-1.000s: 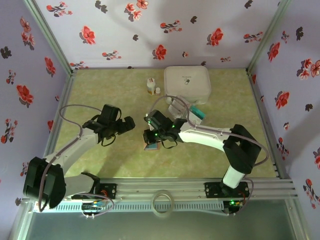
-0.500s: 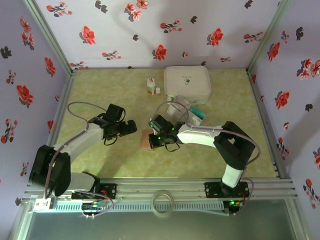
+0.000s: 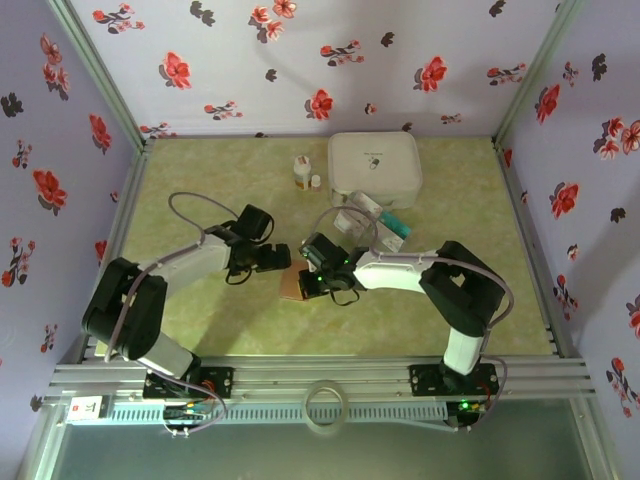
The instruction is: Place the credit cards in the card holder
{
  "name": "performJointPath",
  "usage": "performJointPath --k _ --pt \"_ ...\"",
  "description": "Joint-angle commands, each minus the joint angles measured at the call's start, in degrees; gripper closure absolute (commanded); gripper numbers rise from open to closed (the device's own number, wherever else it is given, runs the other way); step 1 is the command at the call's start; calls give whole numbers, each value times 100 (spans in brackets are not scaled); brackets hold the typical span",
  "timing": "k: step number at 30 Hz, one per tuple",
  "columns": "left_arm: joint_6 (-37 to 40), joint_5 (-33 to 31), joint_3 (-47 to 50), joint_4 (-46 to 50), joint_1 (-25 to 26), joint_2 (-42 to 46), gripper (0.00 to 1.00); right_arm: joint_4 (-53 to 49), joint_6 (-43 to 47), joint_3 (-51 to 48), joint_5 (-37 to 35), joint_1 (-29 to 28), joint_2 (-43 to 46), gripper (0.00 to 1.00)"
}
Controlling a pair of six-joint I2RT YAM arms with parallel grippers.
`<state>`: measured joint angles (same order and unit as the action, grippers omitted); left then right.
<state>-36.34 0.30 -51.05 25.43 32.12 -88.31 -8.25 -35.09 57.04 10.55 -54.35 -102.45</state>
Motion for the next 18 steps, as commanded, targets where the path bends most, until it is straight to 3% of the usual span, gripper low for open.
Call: performJointPath --k 1,14,18 --pt "171 44 -169 -180 116 -144 0 87 -78 -72 17 30 -116 100" --pt "138 -27 67 -498 286 -477 0 -18 -94 -70 9 52 90 100" --pt "69 -185 173 -479 286 -594 0 -225 -81 -104 -80 178 570 92"
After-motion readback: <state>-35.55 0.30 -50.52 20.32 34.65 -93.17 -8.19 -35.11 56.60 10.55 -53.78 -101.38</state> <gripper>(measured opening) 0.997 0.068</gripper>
